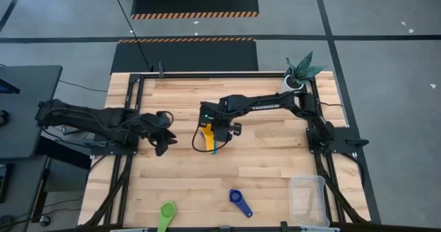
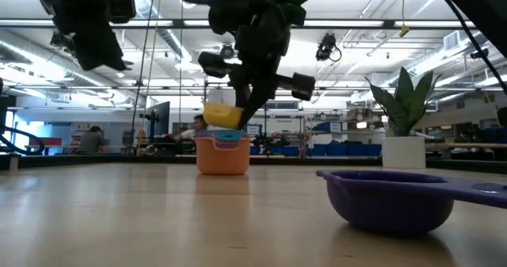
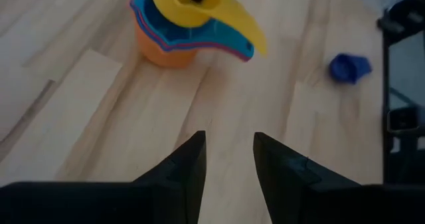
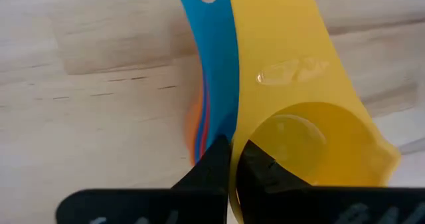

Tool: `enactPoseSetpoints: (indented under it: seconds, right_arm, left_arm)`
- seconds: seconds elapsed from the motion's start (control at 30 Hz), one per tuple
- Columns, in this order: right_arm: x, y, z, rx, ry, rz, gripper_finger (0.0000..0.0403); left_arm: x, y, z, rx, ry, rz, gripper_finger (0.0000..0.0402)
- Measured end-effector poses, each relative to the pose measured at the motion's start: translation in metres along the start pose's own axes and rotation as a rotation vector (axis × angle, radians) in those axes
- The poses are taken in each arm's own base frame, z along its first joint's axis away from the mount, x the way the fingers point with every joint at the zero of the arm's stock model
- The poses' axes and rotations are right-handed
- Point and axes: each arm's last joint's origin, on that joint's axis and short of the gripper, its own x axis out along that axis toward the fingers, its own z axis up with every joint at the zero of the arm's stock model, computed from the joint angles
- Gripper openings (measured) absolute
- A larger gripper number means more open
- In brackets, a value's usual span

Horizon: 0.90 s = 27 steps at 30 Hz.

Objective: Nest measuring cups in basket
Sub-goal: Stack the yellow measuring cup on top of the light blue measuring cup

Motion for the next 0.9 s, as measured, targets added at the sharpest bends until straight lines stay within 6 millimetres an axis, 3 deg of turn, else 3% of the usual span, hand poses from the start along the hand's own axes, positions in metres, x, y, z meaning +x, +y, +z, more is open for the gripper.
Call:
enactPoseSetpoints:
  seconds: [0.37, 0.9]
  right_arm:
    - [0.004, 0.004, -0.004, -0.017, -0.046, 0.020, 0.0030]
    - [0.005, 0.000, -0.021, 0.021, -0.108, -0.040, 0.0057]
  left_arm:
    - [-0.018, 0.002, 0.001, -0.046, -0.095, -0.022, 0.0133]
    - [-0.019, 0.002, 0.001, -0.047, -0.097, -0.024, 0.0133]
